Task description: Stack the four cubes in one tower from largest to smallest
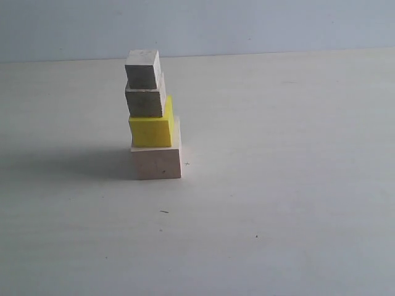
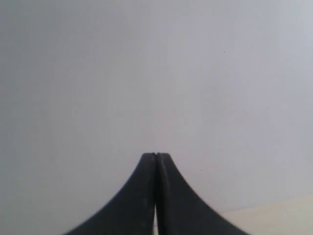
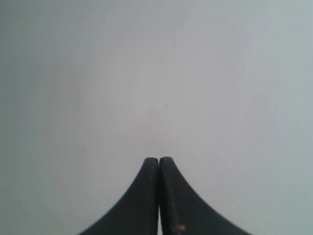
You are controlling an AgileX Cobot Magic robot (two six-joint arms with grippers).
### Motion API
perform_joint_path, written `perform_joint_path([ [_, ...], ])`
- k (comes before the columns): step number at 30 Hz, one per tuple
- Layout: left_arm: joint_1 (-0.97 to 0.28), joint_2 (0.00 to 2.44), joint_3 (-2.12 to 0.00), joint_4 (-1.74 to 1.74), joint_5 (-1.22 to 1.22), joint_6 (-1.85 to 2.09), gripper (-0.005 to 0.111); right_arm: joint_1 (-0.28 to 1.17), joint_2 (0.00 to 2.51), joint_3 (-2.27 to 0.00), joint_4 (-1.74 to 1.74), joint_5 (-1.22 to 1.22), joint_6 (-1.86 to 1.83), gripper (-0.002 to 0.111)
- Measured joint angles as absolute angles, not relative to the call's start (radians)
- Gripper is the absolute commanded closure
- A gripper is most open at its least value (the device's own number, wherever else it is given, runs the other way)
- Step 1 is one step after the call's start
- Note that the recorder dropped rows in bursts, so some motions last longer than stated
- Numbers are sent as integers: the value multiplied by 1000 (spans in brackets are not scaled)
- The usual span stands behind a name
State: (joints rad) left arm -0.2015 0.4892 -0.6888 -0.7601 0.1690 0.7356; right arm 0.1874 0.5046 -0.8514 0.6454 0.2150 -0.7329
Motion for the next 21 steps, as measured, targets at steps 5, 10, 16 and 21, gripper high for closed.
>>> perform_joint_path([
  [5, -201, 440, -601, -760, 165, 736, 107, 187, 418, -800, 618, 220, -733, 108],
  [10, -201, 424, -559, -760, 163, 740, 107, 187, 379, -793, 618, 274, -715, 108],
  [16, -201, 424, -555, -760, 163, 740, 107, 187, 368, -793, 625, 296, -669, 108],
  [21, -201, 424, -555, -760, 163, 740, 107, 187, 368, -793, 628, 298, -664, 108],
])
